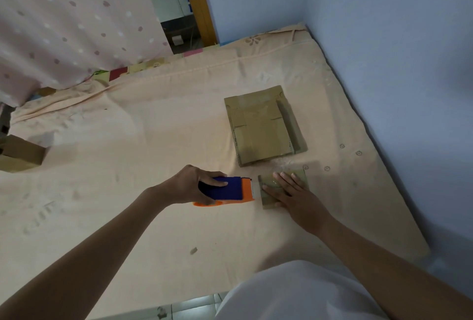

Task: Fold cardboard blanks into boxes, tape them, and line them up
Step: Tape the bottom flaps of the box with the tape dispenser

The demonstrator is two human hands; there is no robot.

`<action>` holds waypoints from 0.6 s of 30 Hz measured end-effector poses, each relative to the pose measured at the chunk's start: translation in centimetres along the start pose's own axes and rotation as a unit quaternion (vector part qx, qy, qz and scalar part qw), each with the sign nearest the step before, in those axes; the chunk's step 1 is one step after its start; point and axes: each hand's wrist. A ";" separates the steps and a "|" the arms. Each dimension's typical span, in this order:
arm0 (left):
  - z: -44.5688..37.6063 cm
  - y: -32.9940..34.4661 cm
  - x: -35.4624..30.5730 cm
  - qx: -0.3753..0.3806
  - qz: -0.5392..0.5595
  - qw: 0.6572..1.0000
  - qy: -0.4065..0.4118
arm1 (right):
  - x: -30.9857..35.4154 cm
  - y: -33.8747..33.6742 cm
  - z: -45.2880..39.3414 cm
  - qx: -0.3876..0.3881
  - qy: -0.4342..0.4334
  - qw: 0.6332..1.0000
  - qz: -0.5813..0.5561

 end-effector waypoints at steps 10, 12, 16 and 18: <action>-1.8 0.8 -1.5 0.027 -0.133 0.991 0.022 | 0.4 -0.6 0.0 0.003 0.004 1.000 0.006; -2.4 1.0 -2.0 0.032 -0.162 0.986 0.031 | 0.4 -0.6 0.1 0.003 0.004 1.000 0.008; -3.5 0.6 -3.1 0.043 -0.195 0.979 0.041 | 0.4 -0.5 0.1 -0.001 0.008 1.000 -0.001; -3.9 0.4 -3.2 0.049 -0.208 0.976 0.037 | 0.6 -0.5 0.0 -0.004 0.012 1.000 -0.005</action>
Point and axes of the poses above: each hand's wrist, its own z-axis away from the middle knuckle, its own y-axis out of the palm, x = y × z, and after that the axes turned 1 degree about y, right-handed
